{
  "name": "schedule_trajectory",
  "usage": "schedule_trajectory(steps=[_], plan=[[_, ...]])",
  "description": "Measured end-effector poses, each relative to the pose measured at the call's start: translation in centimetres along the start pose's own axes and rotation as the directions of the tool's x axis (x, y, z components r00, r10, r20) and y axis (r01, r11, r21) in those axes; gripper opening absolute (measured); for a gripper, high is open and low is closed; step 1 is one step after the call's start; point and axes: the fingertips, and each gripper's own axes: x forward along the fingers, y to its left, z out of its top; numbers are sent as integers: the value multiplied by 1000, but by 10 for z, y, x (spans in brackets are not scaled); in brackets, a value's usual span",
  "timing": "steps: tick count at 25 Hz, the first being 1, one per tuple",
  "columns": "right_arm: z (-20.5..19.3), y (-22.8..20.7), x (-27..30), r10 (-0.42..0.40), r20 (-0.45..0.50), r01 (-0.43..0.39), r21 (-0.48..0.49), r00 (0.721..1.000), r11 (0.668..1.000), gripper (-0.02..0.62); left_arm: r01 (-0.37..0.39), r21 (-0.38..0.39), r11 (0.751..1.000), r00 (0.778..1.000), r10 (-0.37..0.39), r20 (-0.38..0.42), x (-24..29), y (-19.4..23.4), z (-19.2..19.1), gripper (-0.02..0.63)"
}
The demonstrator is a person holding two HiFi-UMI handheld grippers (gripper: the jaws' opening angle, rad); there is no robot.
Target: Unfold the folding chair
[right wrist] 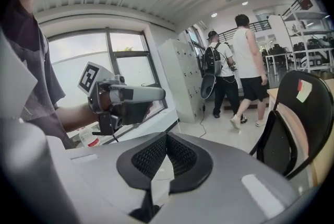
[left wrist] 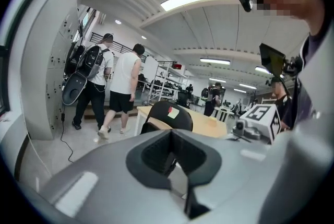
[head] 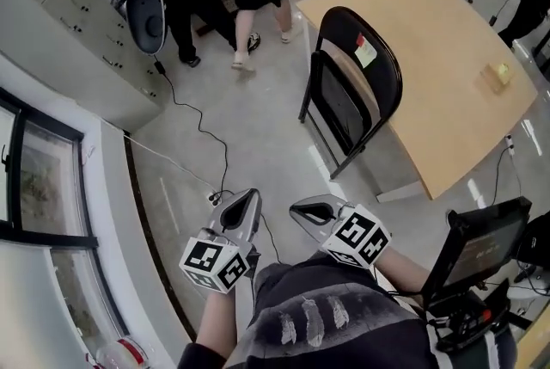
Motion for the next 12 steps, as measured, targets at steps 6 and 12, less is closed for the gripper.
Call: schedule_trajectory(steps=[6, 12], plan=[[2, -64, -31, -42, 13, 42, 5, 999, 999, 2, -1, 58, 998, 998, 4, -58, 49, -30, 0, 2], [9, -87, -30, -56, 16, 56, 16, 998, 998, 2, 18, 42, 999, 997, -14, -82, 75, -23, 8, 2]])
